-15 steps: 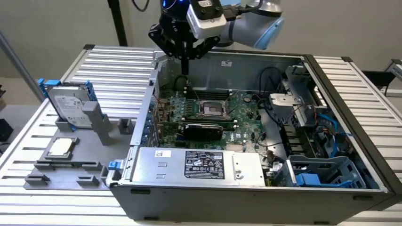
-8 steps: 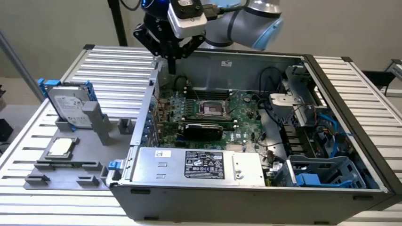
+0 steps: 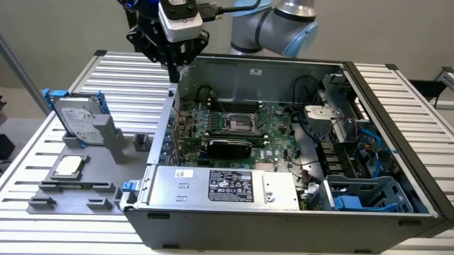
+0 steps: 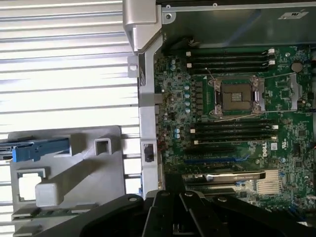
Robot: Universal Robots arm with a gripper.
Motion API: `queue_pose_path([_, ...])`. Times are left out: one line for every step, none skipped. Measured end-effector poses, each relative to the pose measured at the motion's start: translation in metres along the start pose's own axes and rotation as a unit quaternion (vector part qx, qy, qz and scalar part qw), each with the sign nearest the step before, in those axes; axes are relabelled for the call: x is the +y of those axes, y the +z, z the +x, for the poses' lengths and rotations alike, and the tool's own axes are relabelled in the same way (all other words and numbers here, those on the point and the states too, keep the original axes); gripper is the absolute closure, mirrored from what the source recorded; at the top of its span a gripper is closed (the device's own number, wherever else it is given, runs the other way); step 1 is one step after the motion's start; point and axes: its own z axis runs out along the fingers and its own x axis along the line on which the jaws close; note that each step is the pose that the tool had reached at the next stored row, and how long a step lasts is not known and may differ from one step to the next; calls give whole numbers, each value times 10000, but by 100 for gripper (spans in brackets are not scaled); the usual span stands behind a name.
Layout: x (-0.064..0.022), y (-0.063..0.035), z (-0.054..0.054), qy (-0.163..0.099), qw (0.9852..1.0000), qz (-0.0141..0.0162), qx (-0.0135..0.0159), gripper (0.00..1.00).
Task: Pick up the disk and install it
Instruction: 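Reach for the disk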
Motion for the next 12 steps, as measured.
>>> queue_pose_path([-1,0,46,0,10000,0,-1,89])
queue_pose_path([-2,0,94,1,10000,0,0,89])
queue_pose_path([-2,0,139,1,10000,0,0,89])
queue_pose_path([-1,0,184,0,10000,0,0,89])
queue_pose_path([2,2,230,0,10000,0,0,89])
queue_pose_path([5,3,277,1,10000,0,0,89])
queue_pose_path([9,4,321,0,10000,0,0,89])
queue_pose_path([14,6,367,0,10000,0,0,89])
queue_pose_path([20,8,413,0,10000,0,0,89])
queue_pose_path([28,9,459,1,10000,1,0,89])
queue_pose_path([37,12,504,0,10000,1,0,89])
queue_pose_path([46,14,551,0,10000,1,0,89])
